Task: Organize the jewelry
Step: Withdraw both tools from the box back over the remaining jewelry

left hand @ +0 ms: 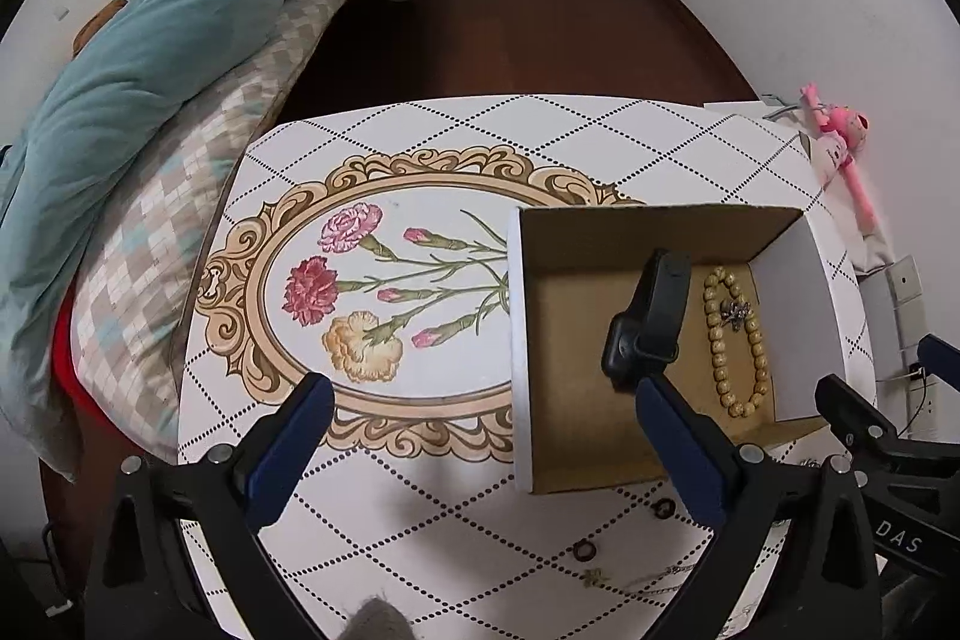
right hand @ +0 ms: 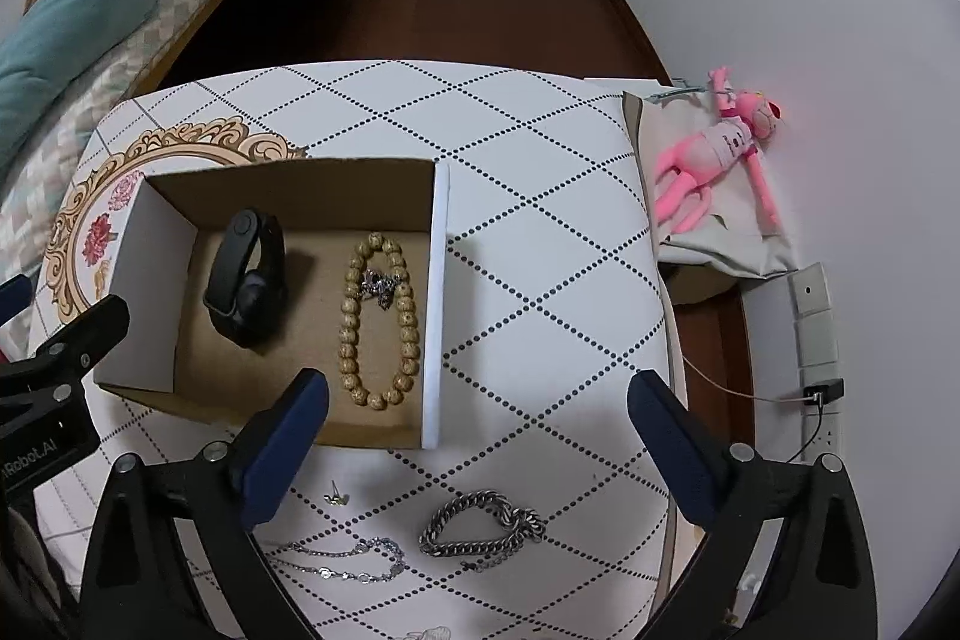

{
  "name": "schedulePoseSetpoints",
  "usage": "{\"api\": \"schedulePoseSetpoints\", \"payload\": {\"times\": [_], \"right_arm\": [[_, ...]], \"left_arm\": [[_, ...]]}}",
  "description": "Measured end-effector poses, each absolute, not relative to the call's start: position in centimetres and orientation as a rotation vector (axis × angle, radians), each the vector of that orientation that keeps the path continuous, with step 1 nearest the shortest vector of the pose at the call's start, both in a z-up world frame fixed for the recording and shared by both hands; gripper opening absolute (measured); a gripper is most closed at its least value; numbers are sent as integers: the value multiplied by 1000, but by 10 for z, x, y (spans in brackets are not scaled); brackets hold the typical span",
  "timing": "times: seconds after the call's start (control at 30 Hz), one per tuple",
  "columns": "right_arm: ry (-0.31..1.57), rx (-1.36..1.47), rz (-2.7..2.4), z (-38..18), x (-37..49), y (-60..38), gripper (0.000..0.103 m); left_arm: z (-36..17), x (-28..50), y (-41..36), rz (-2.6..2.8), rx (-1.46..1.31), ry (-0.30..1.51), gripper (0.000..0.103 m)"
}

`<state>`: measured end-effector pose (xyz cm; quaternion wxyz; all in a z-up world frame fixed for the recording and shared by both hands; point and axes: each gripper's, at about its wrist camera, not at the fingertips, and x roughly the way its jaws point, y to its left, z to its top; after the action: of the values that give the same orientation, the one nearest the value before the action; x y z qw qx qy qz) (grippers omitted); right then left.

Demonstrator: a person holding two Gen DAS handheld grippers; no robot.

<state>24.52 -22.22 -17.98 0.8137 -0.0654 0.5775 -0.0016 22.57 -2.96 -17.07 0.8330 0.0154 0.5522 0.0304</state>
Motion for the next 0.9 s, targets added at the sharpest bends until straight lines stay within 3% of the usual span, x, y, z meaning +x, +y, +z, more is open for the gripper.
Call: {"api": "schedulePoseSetpoints", "payload": {"times": [0.37, 0.9], "right_arm": [[1164, -116, -29, -155, 224, -228, 101], [985, -88, -31, -66, 164, -240, 101]], "left_arm": [[-147, 205, -37, 76, 17, 1128, 103], [-72, 154, -42, 44, -32, 1002, 103]]}}
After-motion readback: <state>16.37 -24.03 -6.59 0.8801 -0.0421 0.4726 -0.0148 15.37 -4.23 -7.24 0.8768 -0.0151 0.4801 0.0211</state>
